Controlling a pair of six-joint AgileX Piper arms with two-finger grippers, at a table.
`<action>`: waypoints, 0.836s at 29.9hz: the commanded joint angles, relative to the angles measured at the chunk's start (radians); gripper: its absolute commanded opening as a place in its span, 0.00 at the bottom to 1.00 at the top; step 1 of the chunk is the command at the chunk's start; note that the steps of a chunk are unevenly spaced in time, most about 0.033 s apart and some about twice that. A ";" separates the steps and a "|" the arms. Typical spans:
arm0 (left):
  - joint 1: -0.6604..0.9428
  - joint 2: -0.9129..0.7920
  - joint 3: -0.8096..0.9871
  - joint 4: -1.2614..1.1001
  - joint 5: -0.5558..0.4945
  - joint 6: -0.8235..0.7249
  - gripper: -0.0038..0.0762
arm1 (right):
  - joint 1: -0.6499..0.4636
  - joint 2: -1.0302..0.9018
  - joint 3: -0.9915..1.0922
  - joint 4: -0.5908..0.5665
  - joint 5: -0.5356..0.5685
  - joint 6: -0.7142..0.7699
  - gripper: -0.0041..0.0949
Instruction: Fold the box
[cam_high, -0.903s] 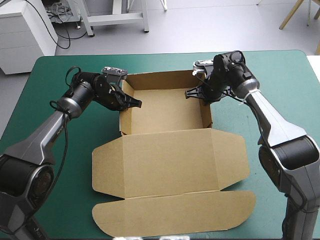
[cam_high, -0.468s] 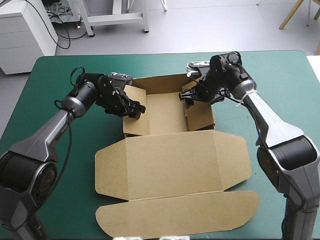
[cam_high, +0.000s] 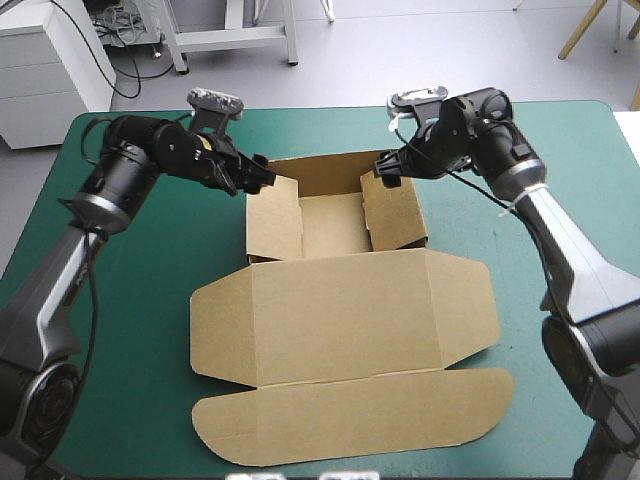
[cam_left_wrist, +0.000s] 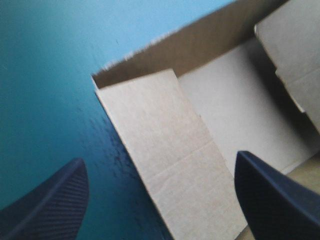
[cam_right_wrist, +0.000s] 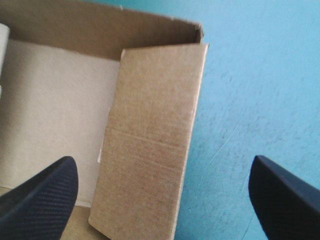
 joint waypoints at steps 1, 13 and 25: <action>-0.006 -0.130 -0.078 0.046 -0.035 0.009 0.74 | -0.002 -0.146 -0.034 -0.014 -0.081 -0.035 0.90; -0.006 -0.355 -0.062 0.191 0.179 0.090 0.22 | -0.002 -0.300 -0.034 -0.014 -0.099 -0.035 0.90; -0.006 -0.575 0.384 0.142 0.089 0.117 0.04 | -0.002 -0.185 -0.022 -0.006 -0.055 -0.027 0.90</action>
